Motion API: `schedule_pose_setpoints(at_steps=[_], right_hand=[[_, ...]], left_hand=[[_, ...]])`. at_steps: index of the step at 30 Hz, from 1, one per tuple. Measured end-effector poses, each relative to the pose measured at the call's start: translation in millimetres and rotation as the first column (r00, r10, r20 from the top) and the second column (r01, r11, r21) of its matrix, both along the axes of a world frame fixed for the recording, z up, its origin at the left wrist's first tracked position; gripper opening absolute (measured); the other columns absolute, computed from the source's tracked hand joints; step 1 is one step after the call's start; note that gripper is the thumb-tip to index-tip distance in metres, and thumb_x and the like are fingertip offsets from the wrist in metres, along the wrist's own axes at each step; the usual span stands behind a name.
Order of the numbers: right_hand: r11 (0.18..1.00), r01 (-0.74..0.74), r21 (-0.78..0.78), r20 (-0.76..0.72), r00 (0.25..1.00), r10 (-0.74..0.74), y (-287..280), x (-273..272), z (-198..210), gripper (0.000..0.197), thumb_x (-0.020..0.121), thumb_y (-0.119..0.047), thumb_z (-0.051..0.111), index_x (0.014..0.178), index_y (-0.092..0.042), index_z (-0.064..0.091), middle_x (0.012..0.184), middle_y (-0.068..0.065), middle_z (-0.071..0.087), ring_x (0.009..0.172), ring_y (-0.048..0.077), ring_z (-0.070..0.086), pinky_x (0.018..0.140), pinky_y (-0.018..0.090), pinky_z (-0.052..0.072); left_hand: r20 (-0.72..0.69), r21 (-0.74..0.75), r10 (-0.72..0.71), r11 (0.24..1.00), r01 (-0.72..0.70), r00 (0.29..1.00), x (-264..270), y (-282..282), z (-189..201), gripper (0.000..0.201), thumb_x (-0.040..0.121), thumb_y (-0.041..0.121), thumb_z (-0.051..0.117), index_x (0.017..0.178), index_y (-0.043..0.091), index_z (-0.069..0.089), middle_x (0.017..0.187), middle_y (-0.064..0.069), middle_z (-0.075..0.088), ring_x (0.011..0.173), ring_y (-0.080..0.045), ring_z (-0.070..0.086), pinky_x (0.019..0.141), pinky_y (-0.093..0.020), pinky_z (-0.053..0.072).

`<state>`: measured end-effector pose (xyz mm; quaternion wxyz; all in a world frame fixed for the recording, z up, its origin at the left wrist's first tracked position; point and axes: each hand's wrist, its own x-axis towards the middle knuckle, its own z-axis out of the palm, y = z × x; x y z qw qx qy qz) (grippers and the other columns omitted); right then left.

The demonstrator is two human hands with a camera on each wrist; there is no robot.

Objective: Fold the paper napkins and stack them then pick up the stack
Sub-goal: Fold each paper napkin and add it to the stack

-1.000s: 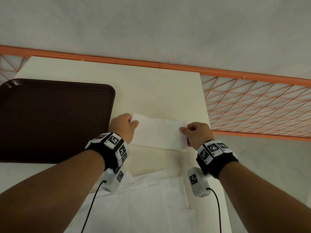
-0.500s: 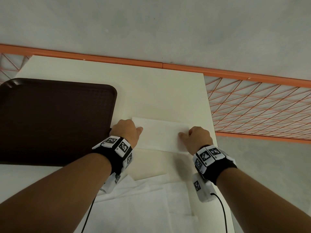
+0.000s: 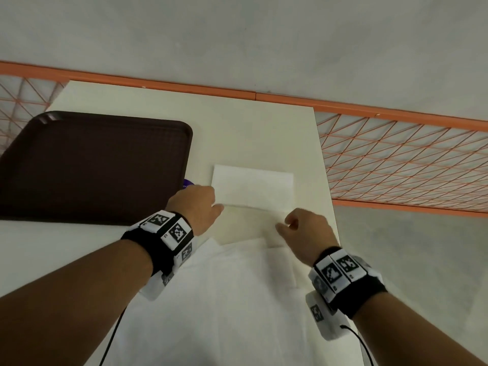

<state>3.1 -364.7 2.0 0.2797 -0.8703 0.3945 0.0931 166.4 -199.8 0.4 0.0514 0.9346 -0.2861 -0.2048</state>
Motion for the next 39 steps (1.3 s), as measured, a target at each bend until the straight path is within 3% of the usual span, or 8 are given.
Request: schedule_pose_setpoints(at_steps=[3, 8, 16, 22, 26, 30, 34, 39], right_hand=[[0.995, -0.098, 0.035, -0.094, 0.991, 0.101, 35.0, -27.0, -5.4, 0.023, 0.084, -0.046, 0.061, 0.09, -0.025, 0.065, 0.096, -0.001, 0.067, 0.087, 0.02, 0.062, 0.077, 0.028, 0.051], [0.991, -0.093, 0.092, -0.256, 0.96, 0.114, 80.3, -57.5, -19.5, 0.048, 0.081, -0.054, 0.062, 0.114, -0.019, 0.058, 0.114, 0.001, 0.063, 0.104, 0.022, 0.061, 0.088, 0.032, 0.051], [1.0, -0.005, 0.021, -0.273, 0.962, 0.011, 100.6, -54.6, -19.4, 0.061, 0.079, -0.053, 0.07, 0.122, -0.016, 0.049, 0.121, 0.004, 0.058, 0.109, 0.026, 0.058, 0.084, 0.033, 0.047], [0.958, 0.125, 0.256, -0.096, 0.99, -0.104, 97.3, -50.4, -27.4, 0.045, 0.075, -0.028, 0.08, 0.111, -0.013, 0.058, 0.111, 0.004, 0.062, 0.1, 0.023, 0.061, 0.081, 0.029, 0.049], [0.964, -0.068, 0.258, 0.008, 0.998, 0.068, 94.5, -50.9, -11.8, 0.016, 0.08, -0.022, 0.073, 0.075, -0.012, 0.061, 0.076, 0.001, 0.062, 0.066, 0.015, 0.056, 0.057, 0.023, 0.045], [0.931, -0.339, 0.137, 0.035, 0.941, 0.338, 86.0, -41.9, 21.2, 0.011, 0.084, -0.021, 0.067, 0.087, -0.01, 0.069, 0.085, 0.005, 0.067, 0.08, 0.02, 0.059, 0.071, 0.028, 0.047], [0.833, -0.552, 0.048, 0.007, 0.834, 0.552, 75.2, -21.0, 50.0, 0.009, 0.084, -0.016, 0.065, 0.088, -0.011, 0.071, 0.08, -0.003, 0.06, 0.077, 0.013, 0.053, 0.065, 0.022, 0.037], [0.742, -0.669, 0.046, -0.058, 0.74, 0.67, 69.3, 5.7, 60.0, 0.012, 0.084, -0.014, 0.065, 0.093, -0.009, 0.071, 0.079, -0.002, 0.06, 0.076, 0.014, 0.052, 0.059, 0.016, 0.038]], left_hand=[[-0.075, -0.02, -0.022, 1.0, 0.021, 0.997, -26.3, 27.6, -3.0, 0.02, 0.091, 0.045, 0.053, 0.091, 0.026, 0.06, 0.097, 0.001, 0.063, 0.091, -0.021, 0.06, 0.082, -0.035, 0.052], [-0.213, 0.022, -0.096, 0.994, 0.103, 0.972, -73.4, 65.9, -13.2, 0.016, 0.086, 0.042, 0.06, 0.083, 0.026, 0.061, 0.092, 0.004, 0.066, 0.087, -0.017, 0.062, 0.081, -0.031, 0.051], [-0.354, 0.048, -0.188, 0.975, 0.219, 0.916, -117.2, 93.8, -28.7, 0.034, 0.089, 0.035, 0.061, 0.119, 0.021, 0.061, 0.122, -0.002, 0.059, 0.11, -0.021, 0.057, 0.094, -0.029, 0.047], [-0.29, -0.016, -0.215, 0.975, 0.22, 0.932, -126.7, 101.0, -34.4, 0.034, 0.092, 0.033, 0.057, 0.123, 0.02, 0.054, 0.124, -0.001, 0.054, 0.113, -0.021, 0.053, 0.094, -0.03, 0.042], [-0.267, -0.062, -0.197, 0.98, 0.188, 0.943, -124.9, 107.3, -26.8, 0.032, 0.091, 0.039, 0.058, 0.118, 0.021, 0.055, 0.12, 0.003, 0.054, 0.111, -0.018, 0.053, 0.091, -0.027, 0.042], [-0.107, -0.266, -0.083, 0.963, 0.052, 0.991, -108.6, 113.4, -14.0, 0.037, 0.085, 0.04, 0.065, 0.116, 0.024, 0.052, 0.116, 0.008, 0.049, 0.112, -0.014, 0.048, 0.092, -0.027, 0.042], [-0.298, -0.368, -0.001, 0.923, -0.114, 0.955, -98.0, 109.1, -4.9, 0.073, 0.079, 0.036, 0.074, 0.141, 0.027, 0.037, 0.137, 0.011, 0.042, 0.128, -0.011, 0.041, 0.106, -0.028, 0.037], [-0.361, -0.392, 0.059, 0.896, -0.208, 0.931, -97.1, 101.0, -5.7, 0.033, 0.087, 0.029, 0.067, 0.118, 0.023, 0.057, 0.106, 0.01, 0.057, 0.1, -0.009, 0.053, 0.085, -0.02, 0.039]])
